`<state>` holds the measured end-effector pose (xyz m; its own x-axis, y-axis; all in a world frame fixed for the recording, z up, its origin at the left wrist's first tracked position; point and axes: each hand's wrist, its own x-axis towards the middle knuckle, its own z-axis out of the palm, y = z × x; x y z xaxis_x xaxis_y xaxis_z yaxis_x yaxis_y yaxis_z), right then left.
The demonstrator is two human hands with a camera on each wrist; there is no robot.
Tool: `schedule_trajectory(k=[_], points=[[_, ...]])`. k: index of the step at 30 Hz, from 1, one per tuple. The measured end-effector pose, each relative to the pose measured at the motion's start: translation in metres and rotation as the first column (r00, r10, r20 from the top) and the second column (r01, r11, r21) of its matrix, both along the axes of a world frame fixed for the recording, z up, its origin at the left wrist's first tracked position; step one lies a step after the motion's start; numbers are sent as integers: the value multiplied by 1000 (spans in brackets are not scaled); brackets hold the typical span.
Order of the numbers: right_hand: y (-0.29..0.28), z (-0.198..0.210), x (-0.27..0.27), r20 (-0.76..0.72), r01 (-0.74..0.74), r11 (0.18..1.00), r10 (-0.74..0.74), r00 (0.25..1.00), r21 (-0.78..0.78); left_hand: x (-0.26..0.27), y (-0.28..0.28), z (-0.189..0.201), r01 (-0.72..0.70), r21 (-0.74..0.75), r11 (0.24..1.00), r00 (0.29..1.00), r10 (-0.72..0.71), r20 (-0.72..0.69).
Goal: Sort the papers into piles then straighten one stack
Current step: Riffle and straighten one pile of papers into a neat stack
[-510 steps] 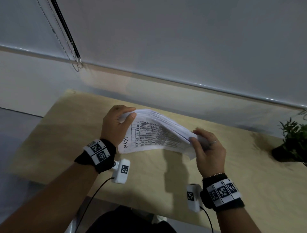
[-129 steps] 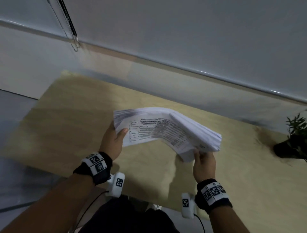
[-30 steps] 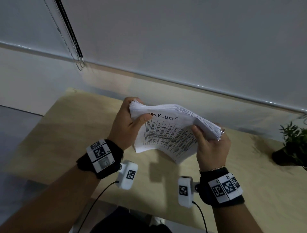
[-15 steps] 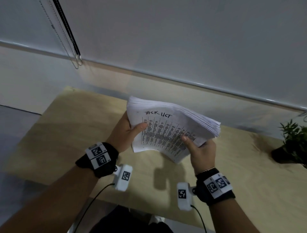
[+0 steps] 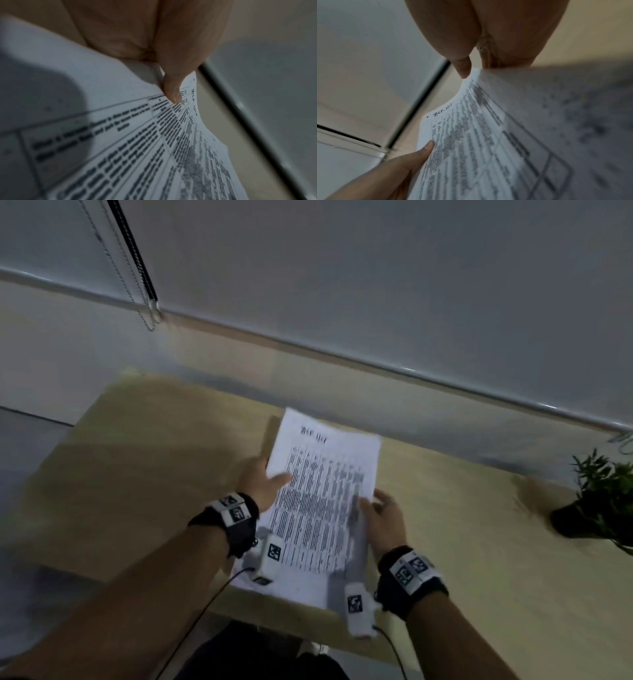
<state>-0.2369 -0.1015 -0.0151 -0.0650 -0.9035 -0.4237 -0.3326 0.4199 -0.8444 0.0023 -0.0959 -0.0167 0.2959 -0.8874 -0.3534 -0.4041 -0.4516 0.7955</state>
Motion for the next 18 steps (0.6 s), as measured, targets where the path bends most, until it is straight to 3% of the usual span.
schedule_trajectory(k=[3, 6, 8, 13, 15, 18], points=[[20, -39, 2, -84, -90, 991, 98, 992, 95, 0, 10, -29, 28, 70, 997, 988, -38, 151], [25, -45, 7, -184, -117, 988, 133, 974, 97, 1, 12, -33, 40, 16, 999, 973, -43, 226], [25, -37, 13, -214, -114, 987, 137, 967, 114, -5, 14, -35, 60, 92, 994, 961, -83, 264], [26, -43, 6, -239, -47, 991, 76, 968, 123, -6, 22, -36, 36, 93, 995, 979, -54, 199], [27, -48, 1, -294, -69, 986, 111, 949, 149, 3, 28, -35, -41, 129, 991, 976, 12, 218], [27, -45, 3, -369, -62, 984, 120, 922, 164, 6, 37, -42, -13, 173, 985, 963, -34, 268]])
